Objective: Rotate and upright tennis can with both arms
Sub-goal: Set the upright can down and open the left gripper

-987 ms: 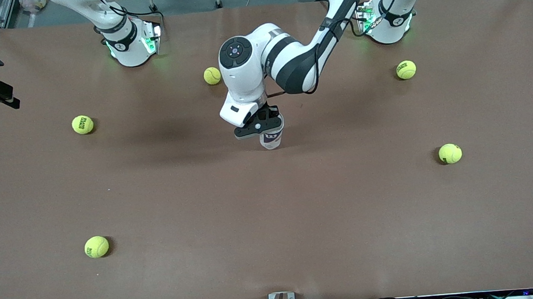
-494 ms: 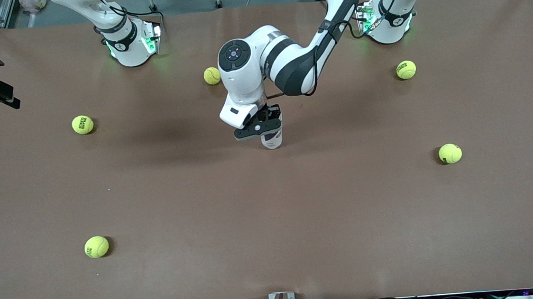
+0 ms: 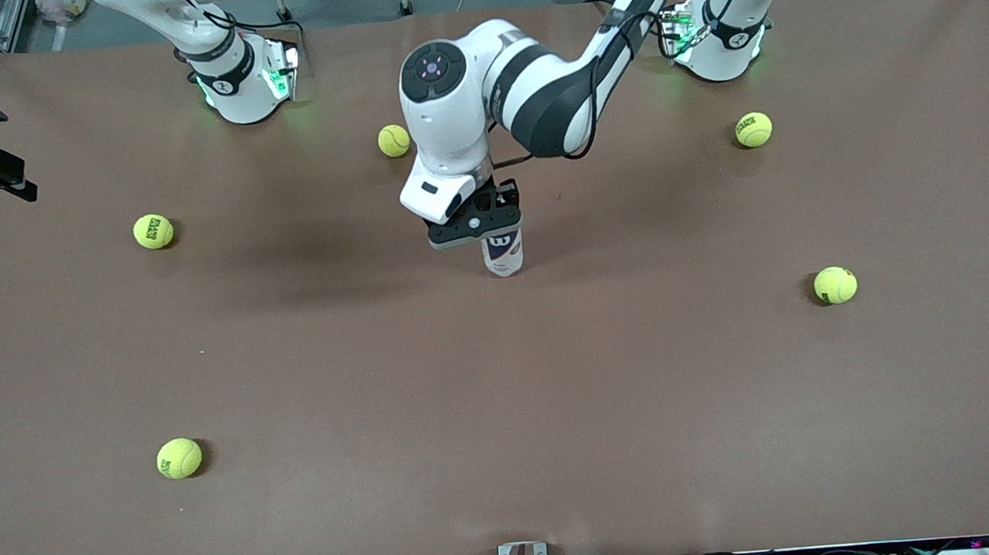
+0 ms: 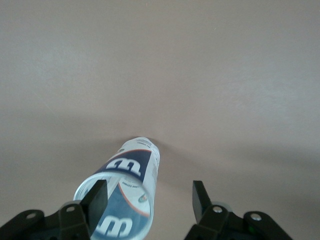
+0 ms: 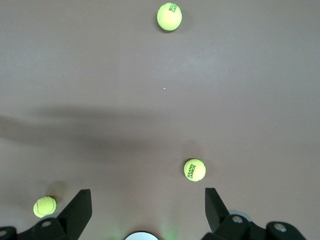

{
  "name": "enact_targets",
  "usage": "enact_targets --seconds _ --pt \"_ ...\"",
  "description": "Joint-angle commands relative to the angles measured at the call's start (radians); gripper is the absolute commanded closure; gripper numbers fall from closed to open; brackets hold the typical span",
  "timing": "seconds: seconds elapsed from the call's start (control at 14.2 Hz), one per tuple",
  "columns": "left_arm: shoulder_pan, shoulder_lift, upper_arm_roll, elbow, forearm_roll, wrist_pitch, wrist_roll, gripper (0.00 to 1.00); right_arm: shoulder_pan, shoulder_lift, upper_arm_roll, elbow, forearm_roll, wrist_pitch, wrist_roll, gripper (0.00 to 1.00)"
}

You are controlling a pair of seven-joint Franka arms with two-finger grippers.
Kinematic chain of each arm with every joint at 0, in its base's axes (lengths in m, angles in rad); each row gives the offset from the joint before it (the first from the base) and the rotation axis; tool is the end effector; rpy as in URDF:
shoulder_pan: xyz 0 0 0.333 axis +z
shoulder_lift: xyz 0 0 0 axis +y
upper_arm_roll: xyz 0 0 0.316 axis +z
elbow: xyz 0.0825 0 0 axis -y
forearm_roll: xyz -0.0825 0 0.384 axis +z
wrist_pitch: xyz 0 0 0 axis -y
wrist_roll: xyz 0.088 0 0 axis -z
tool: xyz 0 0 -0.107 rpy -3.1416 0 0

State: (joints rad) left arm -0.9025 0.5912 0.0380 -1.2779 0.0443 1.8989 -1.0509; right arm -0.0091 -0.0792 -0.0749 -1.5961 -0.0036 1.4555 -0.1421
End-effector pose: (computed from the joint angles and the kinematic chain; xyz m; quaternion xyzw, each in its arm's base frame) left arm 0.4695 -0.5551 0.4114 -0.9959 -0.0828 -0.0345 0.0058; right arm 0.5156 -0.0456 0.6453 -0.9991 -0.0291 0.0305 0.0046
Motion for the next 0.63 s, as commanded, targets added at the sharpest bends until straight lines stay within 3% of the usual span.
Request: enact_targets --seconds 0.0,0.21,0.56 --pt "0.017 -0.069 0.052 -0.006 0.012 -0.023 0.014 0.0 -0.006 -0.033 0.007 -0.033 -0.007 0.008 -0.014 0.0" --pt "0.062 -0.144 0.109 -0.012 0.011 -0.023 0.071 0.0 -0.006 -0.033 0.009 -0.033 -0.018 0.009 -0.014 0.0" --pt "0.287 -0.217 0.103 -0.028 -0.015 -0.063 0.33 0.0 -0.005 -0.033 0.01 -0.031 -0.03 0.014 -0.014 0.0"
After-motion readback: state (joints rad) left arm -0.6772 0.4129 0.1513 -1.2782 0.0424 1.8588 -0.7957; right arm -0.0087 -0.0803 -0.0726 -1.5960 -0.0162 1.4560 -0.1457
